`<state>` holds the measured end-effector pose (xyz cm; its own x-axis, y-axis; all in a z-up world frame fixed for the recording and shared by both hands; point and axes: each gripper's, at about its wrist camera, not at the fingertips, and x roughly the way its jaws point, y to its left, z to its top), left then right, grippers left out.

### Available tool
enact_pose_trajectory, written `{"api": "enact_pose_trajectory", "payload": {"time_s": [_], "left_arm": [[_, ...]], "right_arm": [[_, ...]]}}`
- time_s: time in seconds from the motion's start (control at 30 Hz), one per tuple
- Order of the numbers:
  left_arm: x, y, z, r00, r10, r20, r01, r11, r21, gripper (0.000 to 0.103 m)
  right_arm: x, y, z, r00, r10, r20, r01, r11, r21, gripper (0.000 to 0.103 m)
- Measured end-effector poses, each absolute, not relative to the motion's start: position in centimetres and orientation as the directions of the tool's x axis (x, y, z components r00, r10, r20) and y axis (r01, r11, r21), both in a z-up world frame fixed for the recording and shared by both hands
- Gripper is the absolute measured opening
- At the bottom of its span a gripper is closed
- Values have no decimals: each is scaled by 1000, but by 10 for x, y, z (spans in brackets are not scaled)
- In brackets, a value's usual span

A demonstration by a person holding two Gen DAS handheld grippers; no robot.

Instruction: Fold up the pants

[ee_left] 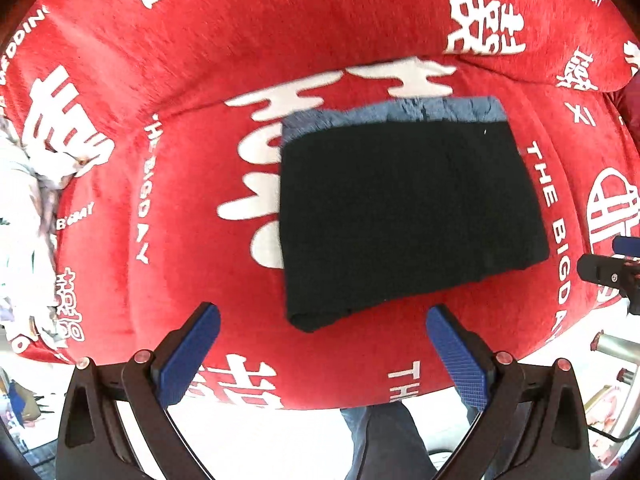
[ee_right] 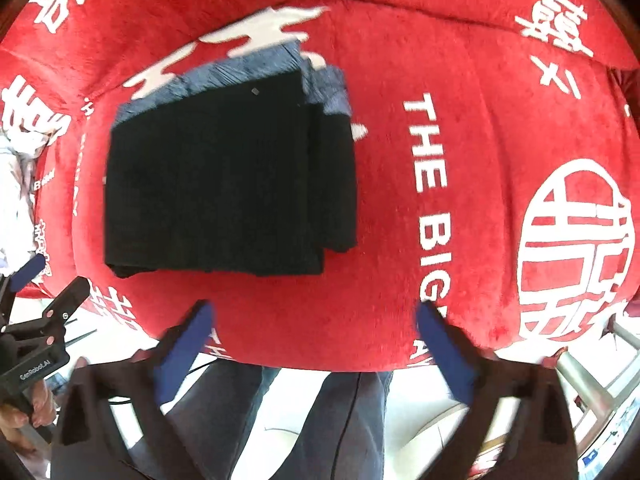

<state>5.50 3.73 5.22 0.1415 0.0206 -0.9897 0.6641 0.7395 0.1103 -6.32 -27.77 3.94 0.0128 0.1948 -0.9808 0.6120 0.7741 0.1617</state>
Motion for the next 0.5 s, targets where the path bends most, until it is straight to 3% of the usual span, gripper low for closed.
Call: {"api": "enact_pose_trajectory", "payload": {"time_s": [0.23, 0.5], "left_arm": [[58, 39, 80, 151, 5, -989, 646, 757, 102, 103], [55, 38, 96, 153, 4, -988, 643, 759, 103, 103]], "right_arm": [[-43, -266, 84, 68, 107, -992, 566, 815, 127, 103], [-31, -259, 110, 95, 134, -986, 559, 813, 164, 103]]}}
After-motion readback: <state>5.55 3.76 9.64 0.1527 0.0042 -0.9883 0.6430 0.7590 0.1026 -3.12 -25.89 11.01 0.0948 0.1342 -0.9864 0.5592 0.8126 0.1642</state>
